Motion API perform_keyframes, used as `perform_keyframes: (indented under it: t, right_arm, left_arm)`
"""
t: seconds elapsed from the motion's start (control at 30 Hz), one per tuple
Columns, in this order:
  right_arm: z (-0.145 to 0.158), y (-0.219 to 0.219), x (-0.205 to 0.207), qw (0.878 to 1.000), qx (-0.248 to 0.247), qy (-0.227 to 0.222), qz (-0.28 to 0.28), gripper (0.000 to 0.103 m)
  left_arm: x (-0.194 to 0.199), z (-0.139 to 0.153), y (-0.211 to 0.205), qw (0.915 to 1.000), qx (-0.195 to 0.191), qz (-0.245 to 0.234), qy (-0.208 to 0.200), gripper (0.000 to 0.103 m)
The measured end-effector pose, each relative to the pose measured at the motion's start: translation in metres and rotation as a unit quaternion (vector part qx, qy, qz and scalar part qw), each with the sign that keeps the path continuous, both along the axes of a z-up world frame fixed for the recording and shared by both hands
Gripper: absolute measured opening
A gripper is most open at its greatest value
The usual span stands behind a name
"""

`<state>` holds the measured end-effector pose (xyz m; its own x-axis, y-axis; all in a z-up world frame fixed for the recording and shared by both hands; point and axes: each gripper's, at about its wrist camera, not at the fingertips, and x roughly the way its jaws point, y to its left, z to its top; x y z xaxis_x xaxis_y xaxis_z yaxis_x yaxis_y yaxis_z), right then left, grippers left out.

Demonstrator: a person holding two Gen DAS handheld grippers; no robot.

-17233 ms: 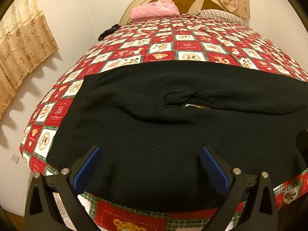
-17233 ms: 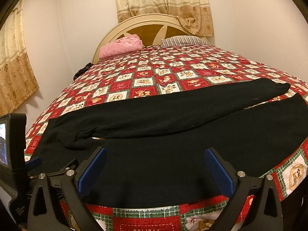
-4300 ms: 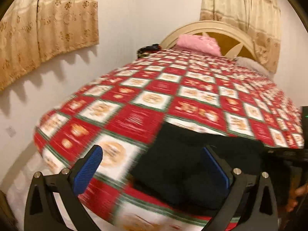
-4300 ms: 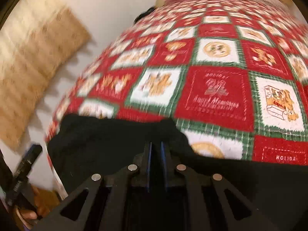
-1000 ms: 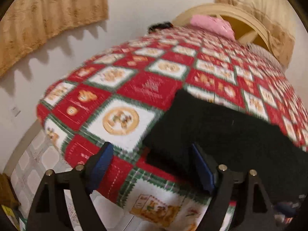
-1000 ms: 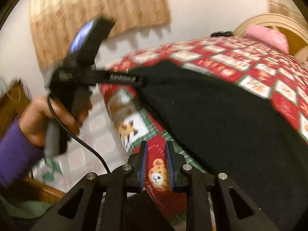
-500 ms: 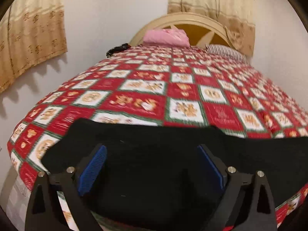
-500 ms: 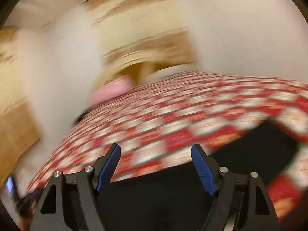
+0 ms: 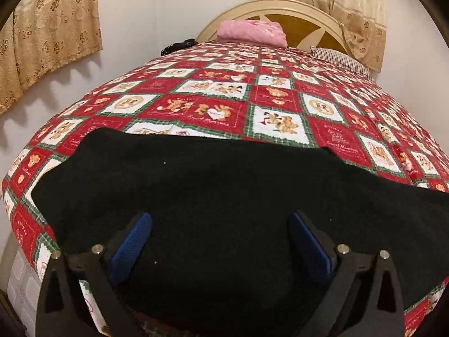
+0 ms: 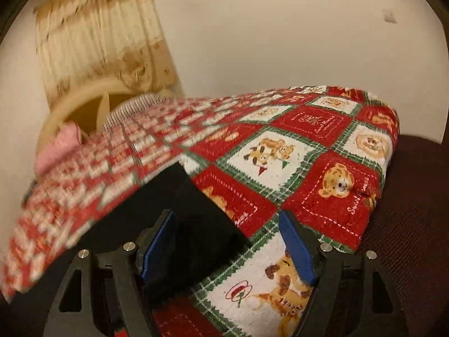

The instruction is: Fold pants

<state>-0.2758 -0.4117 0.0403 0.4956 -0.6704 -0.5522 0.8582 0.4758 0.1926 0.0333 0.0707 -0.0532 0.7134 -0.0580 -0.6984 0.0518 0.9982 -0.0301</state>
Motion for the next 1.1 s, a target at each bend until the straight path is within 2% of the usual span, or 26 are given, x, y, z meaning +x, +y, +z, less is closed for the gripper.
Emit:
perform_keyframes:
  t: [0.03, 0.1, 0.17, 0.27, 0.33, 0.37, 0.5, 0.57, 0.7, 0.83, 0.97, 1.1]
  right_arm:
    - [0.000, 0.002, 0.001, 1.000, 0.001, 0.000, 0.004, 0.071]
    - [0.000, 0.006, 0.003, 1.000, -0.004, 0.016, 0.010, 0.053]
    - [-0.001, 0.008, 0.008, 0.999, -0.010, 0.036, 0.020, 0.041]
    - [-0.001, 0.013, 0.011, 0.999, -0.015, 0.045, 0.025, 0.028]
    - [-0.002, 0.014, 0.014, 0.998, -0.023, 0.056, 0.026, 0.023]
    - [0.000, 0.016, 0.015, 0.998, -0.025, 0.059, 0.024, 0.016]
    - [0.026, 0.040, 0.021, 0.997, -0.053, 0.032, 0.048, 0.014]
    - [0.042, 0.065, 0.035, 0.992, -0.077, 0.024, 0.092, 0.014]
    - [0.058, 0.129, 0.079, 0.975, -0.104, 0.010, 0.195, 0.014]
    - [0.045, 0.190, 0.127, 0.952, -0.081, -0.005, 0.296, 0.014]
    - [0.013, 0.267, 0.179, 0.912, -0.084, 0.017, 0.401, 0.014]
    - [-0.020, 0.325, 0.204, 0.877, -0.100, 0.045, 0.467, 0.014]
  left_arm:
    - [-0.001, 0.000, 0.000, 1.0000, 0.000, 0.000, 0.000, 0.102]
    - [0.001, 0.000, 0.002, 1.0000, -0.003, -0.001, 0.001, 0.103]
    - [0.001, -0.001, 0.002, 1.0000, -0.004, -0.001, 0.002, 0.103]
    - [0.004, -0.001, 0.003, 1.0000, -0.003, -0.002, 0.002, 0.103]
    - [0.004, -0.001, 0.002, 1.0000, -0.003, -0.003, 0.001, 0.103]
    - [0.004, -0.001, 0.002, 1.0000, -0.003, -0.003, 0.001, 0.103]
    - [0.004, -0.001, 0.002, 1.0000, -0.003, -0.004, 0.001, 0.103]
    - [0.004, -0.002, 0.002, 1.0000, -0.003, -0.005, 0.001, 0.103]
    - [0.004, -0.002, 0.001, 1.0000, -0.006, -0.005, 0.000, 0.103]
    - [0.004, -0.002, 0.002, 1.0000, -0.006, -0.005, 0.000, 0.103]
    - [0.003, -0.002, 0.001, 1.0000, -0.007, -0.006, -0.001, 0.103]
    - [0.003, -0.002, 0.002, 0.9999, -0.009, -0.009, -0.002, 0.103]
